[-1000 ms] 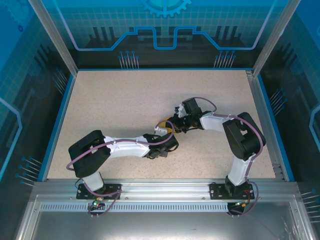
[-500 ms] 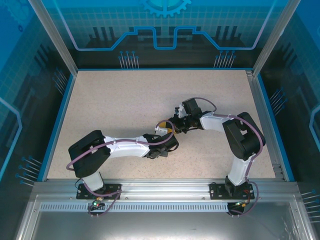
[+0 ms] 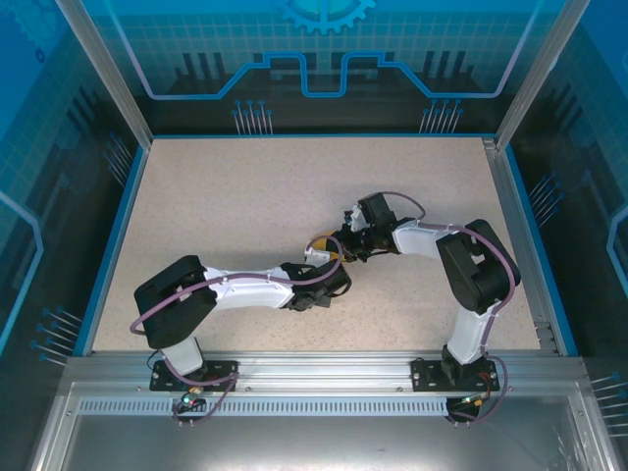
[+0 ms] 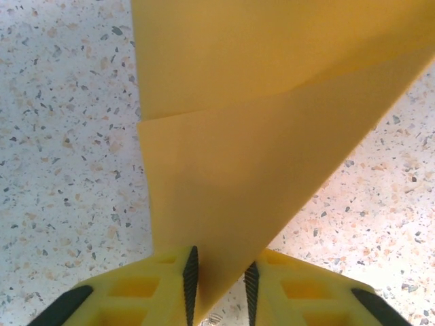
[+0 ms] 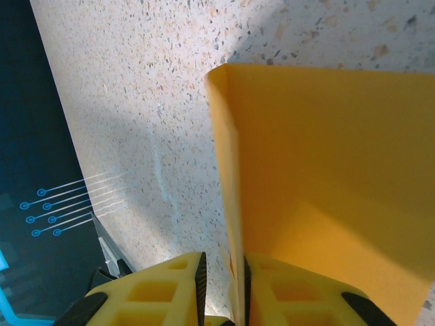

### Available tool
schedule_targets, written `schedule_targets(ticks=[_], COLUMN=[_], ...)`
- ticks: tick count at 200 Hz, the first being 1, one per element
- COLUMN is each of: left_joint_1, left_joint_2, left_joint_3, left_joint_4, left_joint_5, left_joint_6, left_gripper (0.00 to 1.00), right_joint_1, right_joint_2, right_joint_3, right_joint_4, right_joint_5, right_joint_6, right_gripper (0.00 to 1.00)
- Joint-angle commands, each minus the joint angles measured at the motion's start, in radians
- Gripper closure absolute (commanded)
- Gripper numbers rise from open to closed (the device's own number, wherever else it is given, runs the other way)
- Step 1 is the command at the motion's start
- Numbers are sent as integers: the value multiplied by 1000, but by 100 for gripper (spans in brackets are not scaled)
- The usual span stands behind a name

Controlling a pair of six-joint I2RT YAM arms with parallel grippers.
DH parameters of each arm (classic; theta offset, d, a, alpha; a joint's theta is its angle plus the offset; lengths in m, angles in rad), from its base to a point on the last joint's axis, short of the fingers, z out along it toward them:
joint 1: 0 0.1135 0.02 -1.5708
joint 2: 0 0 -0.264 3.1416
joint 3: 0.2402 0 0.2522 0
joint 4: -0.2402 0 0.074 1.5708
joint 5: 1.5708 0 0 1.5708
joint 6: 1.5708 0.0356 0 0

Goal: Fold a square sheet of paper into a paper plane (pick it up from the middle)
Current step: Fourth fold the wing at the center of the table.

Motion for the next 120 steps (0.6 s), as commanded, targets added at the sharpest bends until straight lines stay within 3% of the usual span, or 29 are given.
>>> schedule_targets(ticks=[1,53,75,120], left_joint_1=[-8,5,28,111], left_joint_2=[-25,-35,-55,-123], left_joint_3=[-9,-20,-39,-130], left_joint_4=[12,58,83,226], left_joint_5=[-16,37,67,293], left_joint_6=[35,96,108,164], left_gripper=[75,87,88,89], right_joint_1=[-10,-19,-36,-65], right_joint_2=[9,-45,-98,-270], right_joint_3=[16,22,9,-74], right_joint_4=[-25,-99,-146,-222], right_joint_5=[-1,35,63,154], right_joint_6=[-21,-67,-97,-141], right_gripper=[78,72,62,44])
